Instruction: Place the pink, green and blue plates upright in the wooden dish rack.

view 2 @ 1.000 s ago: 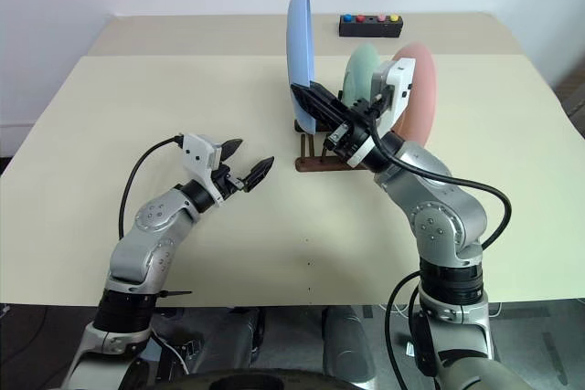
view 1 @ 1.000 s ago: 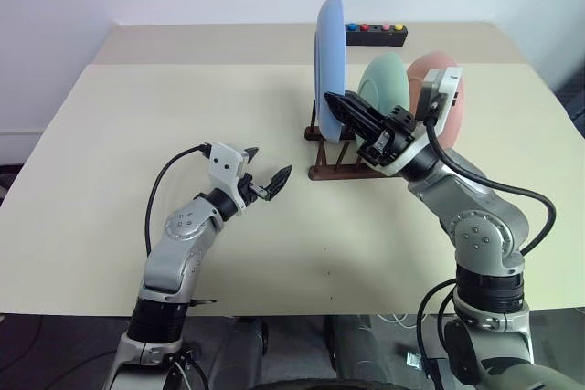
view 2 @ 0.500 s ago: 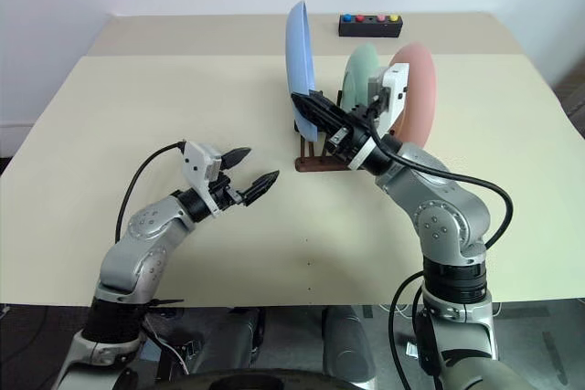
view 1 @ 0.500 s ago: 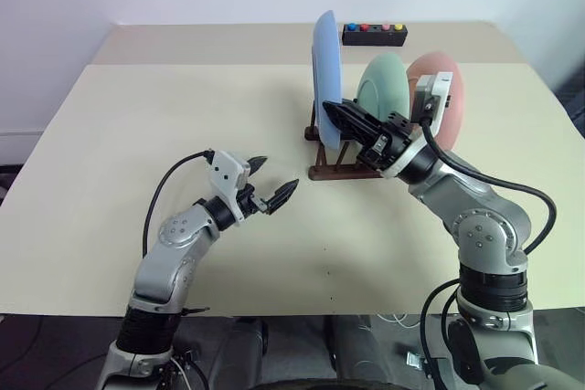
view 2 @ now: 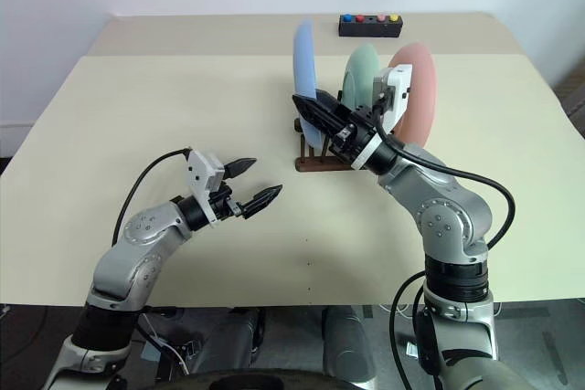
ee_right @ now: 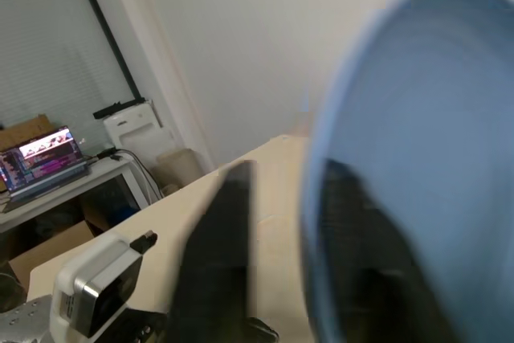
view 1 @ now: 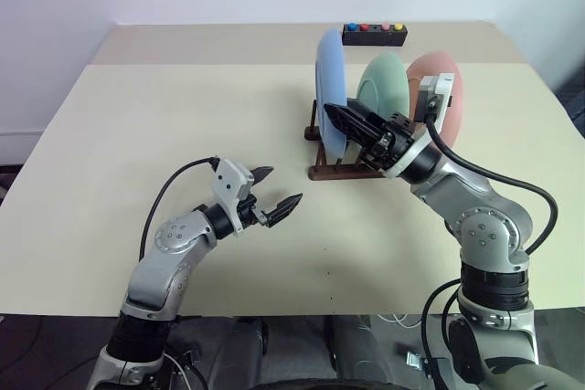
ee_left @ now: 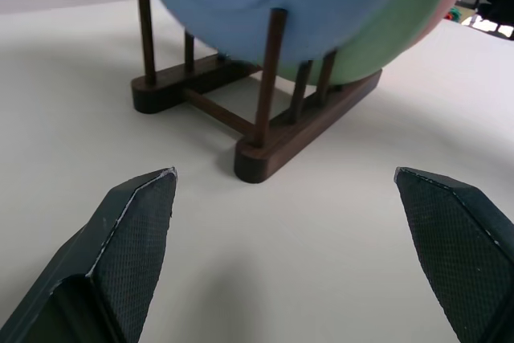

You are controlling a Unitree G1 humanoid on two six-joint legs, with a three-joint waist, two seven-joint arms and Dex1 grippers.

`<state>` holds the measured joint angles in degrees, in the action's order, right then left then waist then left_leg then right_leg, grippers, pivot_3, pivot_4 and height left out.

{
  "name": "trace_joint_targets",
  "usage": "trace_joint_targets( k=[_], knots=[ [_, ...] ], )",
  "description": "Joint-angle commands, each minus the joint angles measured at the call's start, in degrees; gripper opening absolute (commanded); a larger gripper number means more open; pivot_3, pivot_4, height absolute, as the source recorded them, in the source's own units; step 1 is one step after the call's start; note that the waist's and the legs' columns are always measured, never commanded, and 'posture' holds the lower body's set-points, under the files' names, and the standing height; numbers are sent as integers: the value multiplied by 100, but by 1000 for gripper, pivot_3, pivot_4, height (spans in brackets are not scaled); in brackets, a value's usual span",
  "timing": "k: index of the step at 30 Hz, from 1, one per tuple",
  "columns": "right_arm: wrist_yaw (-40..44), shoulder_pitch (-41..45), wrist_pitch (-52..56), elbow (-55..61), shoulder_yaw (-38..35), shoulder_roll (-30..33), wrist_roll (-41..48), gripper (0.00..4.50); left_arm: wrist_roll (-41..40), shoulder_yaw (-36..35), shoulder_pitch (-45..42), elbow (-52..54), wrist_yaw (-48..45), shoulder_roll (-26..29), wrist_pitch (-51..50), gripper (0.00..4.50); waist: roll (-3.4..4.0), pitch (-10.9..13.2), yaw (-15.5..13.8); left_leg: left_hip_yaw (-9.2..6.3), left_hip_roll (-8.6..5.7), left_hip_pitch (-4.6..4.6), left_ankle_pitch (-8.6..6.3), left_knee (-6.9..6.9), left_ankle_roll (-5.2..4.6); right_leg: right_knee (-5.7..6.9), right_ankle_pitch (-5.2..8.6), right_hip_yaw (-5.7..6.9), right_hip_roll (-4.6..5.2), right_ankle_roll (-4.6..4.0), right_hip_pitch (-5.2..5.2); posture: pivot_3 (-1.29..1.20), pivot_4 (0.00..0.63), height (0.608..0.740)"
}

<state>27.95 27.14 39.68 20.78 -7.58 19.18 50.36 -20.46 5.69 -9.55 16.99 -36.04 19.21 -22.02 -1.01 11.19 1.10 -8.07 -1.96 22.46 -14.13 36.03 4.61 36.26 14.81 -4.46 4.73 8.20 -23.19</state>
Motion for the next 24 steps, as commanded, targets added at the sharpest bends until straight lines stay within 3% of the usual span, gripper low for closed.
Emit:
trace_joint_targets(
  k=[1,3,24],
  knots=[
    [5,57,-60,147,-109,61,74,3585,-6,7,-3,220,0,29,41,4500,0,0,-2,0,0,0,0,0,0,0,0,0,0,0,0,0,150,740],
    [6,58,-74,142,-100,71,44,4462,-8,22,-11,210,2,28,41,4500,0,0,-3,0,0,0,0,0,0,0,0,0,0,0,0,0,150,740],
    [545,758,-638,124,4,914,-1012,4462,-25,97,-37,217,3,2,19,4500,3,2,-17,2,0,3,0,2,-1,-5,0,0,1,0,1,0,150,740]
  ],
)
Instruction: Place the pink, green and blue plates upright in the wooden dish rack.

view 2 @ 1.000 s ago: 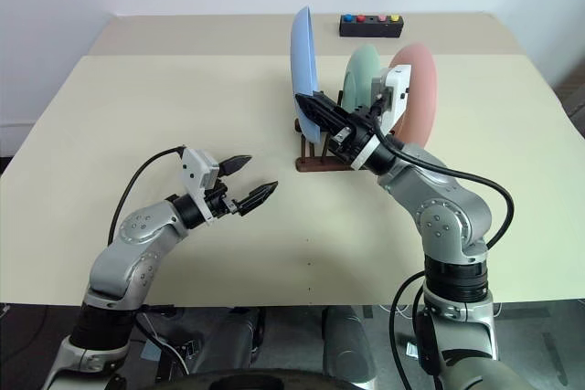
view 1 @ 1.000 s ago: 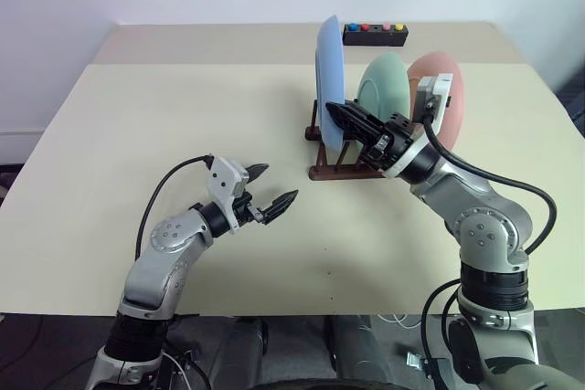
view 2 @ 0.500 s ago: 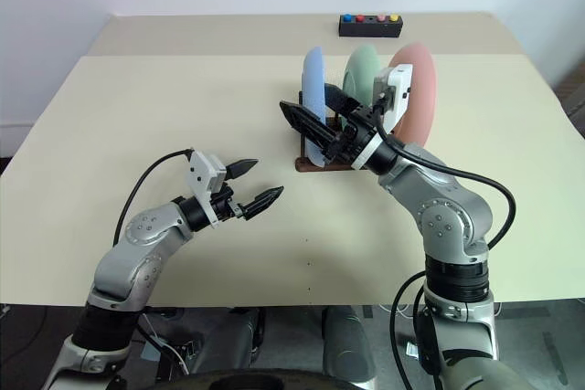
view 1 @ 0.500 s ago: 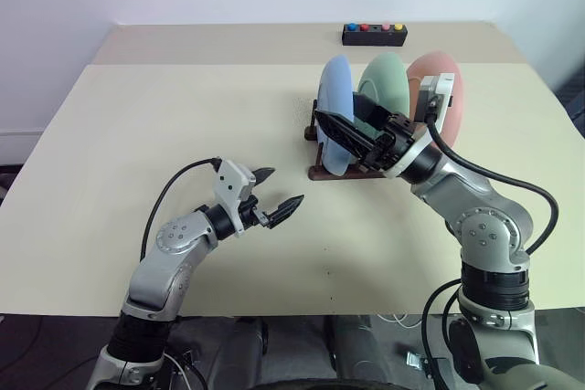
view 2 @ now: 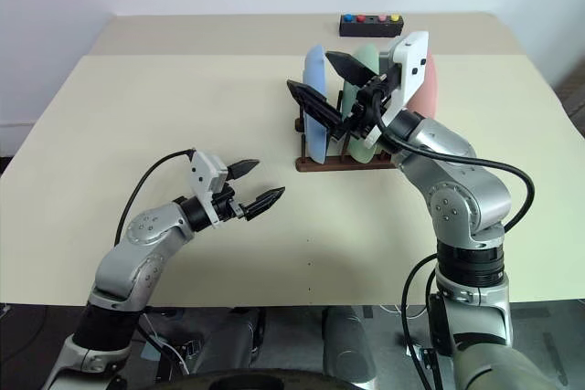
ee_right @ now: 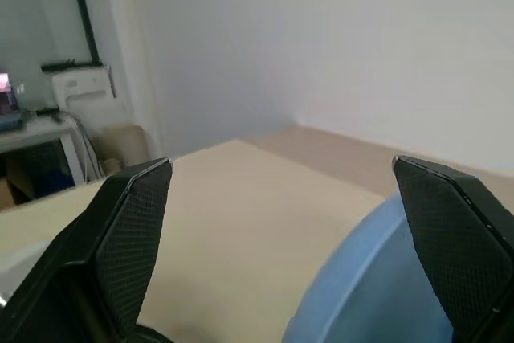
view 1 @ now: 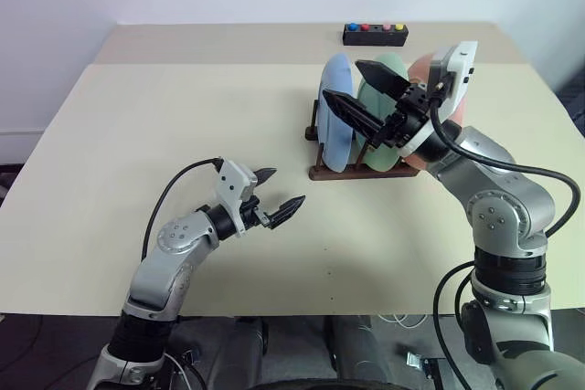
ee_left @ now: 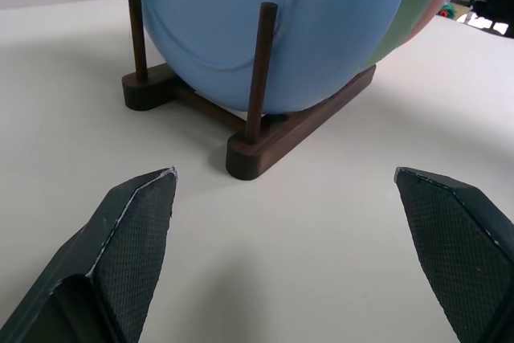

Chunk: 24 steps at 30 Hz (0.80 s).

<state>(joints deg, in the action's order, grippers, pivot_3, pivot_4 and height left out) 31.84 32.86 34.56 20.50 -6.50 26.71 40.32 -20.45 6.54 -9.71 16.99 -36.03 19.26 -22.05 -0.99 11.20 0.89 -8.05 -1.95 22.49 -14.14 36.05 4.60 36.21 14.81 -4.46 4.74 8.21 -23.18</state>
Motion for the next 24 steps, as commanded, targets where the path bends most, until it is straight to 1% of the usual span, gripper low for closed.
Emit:
trace_joint_targets(
  k=[1,4,6,10,12,14,18,21,24],
  knots=[
    [174,206,-93,168,-143,191,39,4462,-32,6,-13,230,0,4,19,4500,0,0,5,0,0,0,0,0,0,0,0,0,0,0,0,0,150,740],
    [440,166,-235,189,-256,474,-52,4462,-3,25,-18,226,29,-11,25,4500,0,0,5,0,0,-1,0,-1,0,0,0,0,0,0,0,0,150,740],
    [591,103,-344,214,-464,682,-32,4462,-4,-25,-18,216,31,12,47,4500,0,0,0,1,0,0,0,0,-1,-2,0,0,0,0,0,0,150,740],
    [1192,-530,-604,376,-1109,1304,32,4462,13,-221,13,136,36,119,146,4500,-1,0,-34,-1,0,1,-3,0,-5,-9,1,1,0,1,6,0,150,740],
    [1504,-1156,-658,327,-1618,1682,-7,4462,-6,-429,95,27,-45,297,217,4500,-1,0,-26,4,0,1,-6,0,-10,-12,1,0,1,1,7,0,150,740],
    [1754,-1661,-664,256,-2042,1925,62,4462,8,-527,157,-49,-94,429,264,4500,2,1,-18,4,1,0,-6,0,-11,-12,1,0,1,2,9,0,150,740],
    [2331,-2713,-730,95,-2738,2234,16,4462,99,-571,233,-242,-160,603,374,4500,5,-2,-10,12,3,-5,-6,1,-11,-10,1,-3,0,2,9,0,150,740],
    [2539,-3561,-1073,-188,-2982,2241,-448,4462,213,-595,295,-437,-263,741,497,4500,1,-3,-24,12,3,-7,-6,9,-11,-11,2,-2,0,2,18,0,150,740],
    [2519,-4012,-1459,-341,-2762,2103,-855,4462,316,-570,323,-598,-305,796,639,4500,4,-3,-17,16,2,-11,-7,10,-11,-15,3,-3,1,1,24,0,150,740]
  ],
)
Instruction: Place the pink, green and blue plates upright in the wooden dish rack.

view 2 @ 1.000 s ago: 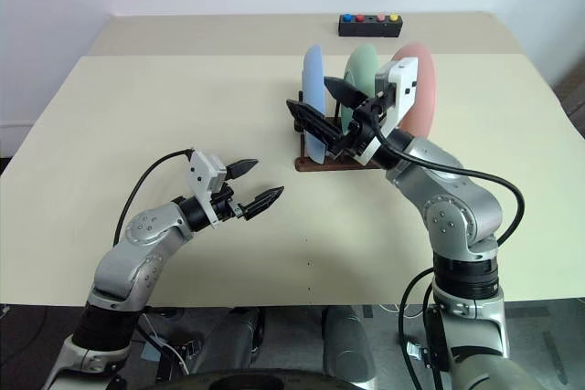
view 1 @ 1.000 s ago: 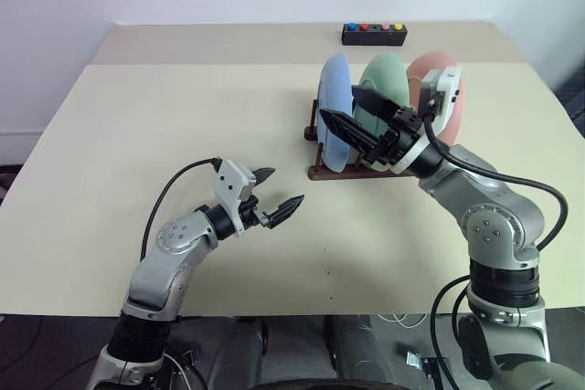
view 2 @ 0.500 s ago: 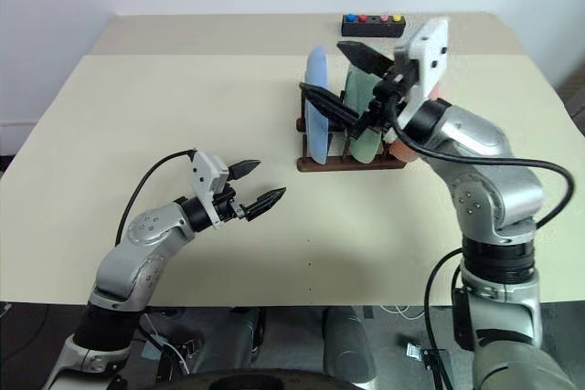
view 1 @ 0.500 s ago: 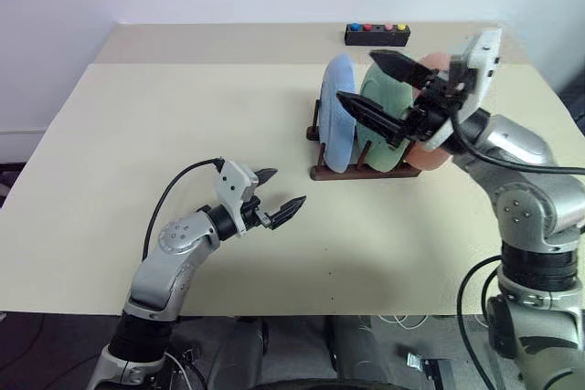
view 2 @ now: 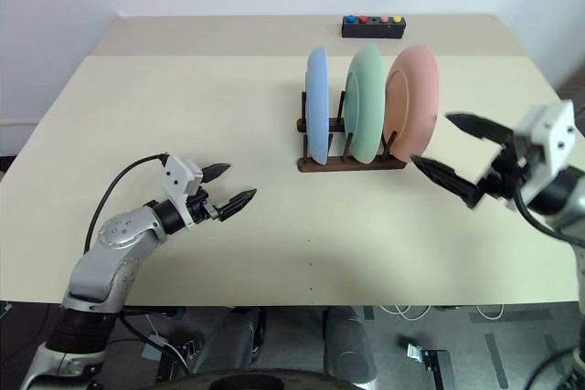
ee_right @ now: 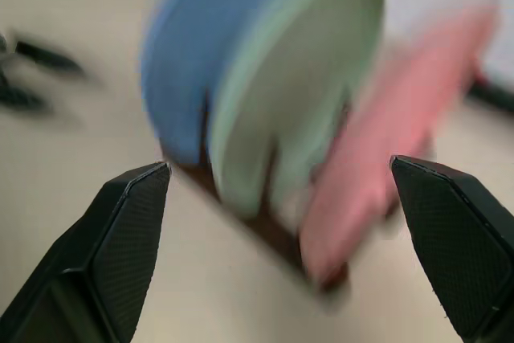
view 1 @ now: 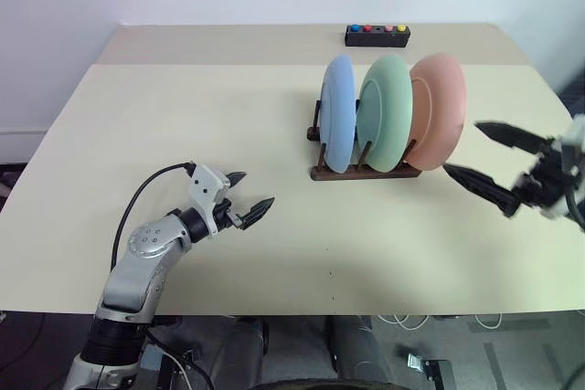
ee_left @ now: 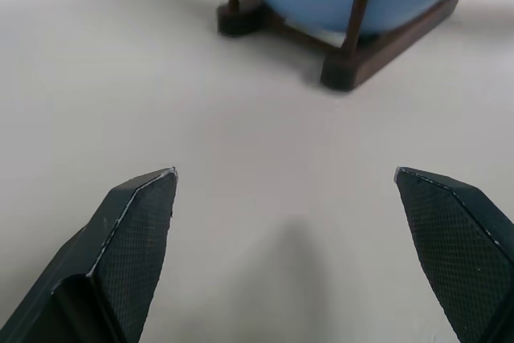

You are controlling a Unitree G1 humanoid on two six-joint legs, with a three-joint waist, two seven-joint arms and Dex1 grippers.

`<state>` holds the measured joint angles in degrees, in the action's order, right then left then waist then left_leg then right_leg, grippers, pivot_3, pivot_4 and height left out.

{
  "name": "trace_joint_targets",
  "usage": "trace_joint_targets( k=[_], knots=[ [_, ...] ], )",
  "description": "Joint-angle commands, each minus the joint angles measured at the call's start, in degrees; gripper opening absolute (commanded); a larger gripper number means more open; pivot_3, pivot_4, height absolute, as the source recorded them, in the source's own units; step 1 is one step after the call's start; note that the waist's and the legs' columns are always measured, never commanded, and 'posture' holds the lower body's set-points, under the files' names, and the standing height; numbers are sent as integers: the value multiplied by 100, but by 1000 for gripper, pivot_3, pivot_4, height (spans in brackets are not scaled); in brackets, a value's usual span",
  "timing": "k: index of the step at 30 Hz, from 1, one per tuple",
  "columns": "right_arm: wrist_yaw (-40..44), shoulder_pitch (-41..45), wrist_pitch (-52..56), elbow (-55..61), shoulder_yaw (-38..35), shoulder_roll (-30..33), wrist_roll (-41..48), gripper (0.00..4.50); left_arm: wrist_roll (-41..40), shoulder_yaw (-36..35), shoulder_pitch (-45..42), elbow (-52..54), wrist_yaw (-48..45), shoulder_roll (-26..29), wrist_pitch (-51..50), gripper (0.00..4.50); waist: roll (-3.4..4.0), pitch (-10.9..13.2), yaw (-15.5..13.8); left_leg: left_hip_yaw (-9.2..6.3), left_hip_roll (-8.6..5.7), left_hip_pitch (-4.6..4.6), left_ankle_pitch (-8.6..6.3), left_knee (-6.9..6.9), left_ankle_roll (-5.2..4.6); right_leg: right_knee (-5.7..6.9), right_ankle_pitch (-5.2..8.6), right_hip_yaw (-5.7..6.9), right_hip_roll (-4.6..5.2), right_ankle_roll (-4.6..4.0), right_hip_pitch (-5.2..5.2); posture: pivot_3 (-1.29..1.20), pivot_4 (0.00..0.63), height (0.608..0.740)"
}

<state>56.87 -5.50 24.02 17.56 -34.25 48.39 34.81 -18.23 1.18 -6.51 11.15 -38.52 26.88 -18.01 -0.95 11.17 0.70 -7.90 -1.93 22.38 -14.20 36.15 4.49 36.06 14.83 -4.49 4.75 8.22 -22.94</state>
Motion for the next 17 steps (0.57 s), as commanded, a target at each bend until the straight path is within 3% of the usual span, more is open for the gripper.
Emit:
trace_joint_targets(
  k=[1,7,17],
  knots=[
    [8,-230,-530,-129,84,-102,-401,4462,140,-2,-6,-40,-43,29,256,4500,0,0,18,0,0,0,0,0,0,0,1,0,0,-1,0,0,150,740],
    [-207,-430,-1142,-677,666,-619,-919,4462,141,-14,181,66,-28,-31,296,4500,4,-1,22,1,6,-4,0,-1,1,-1,1,0,-3,0,2,0,150,740],
    [-201,82,-1275,-1264,957,-594,-994,4462,261,-47,230,-20,182,-208,474,4500,4,-1,9,-1,6,-5,0,-1,1,-1,1,1,-3,0,5,0,150,740]
  ],
)
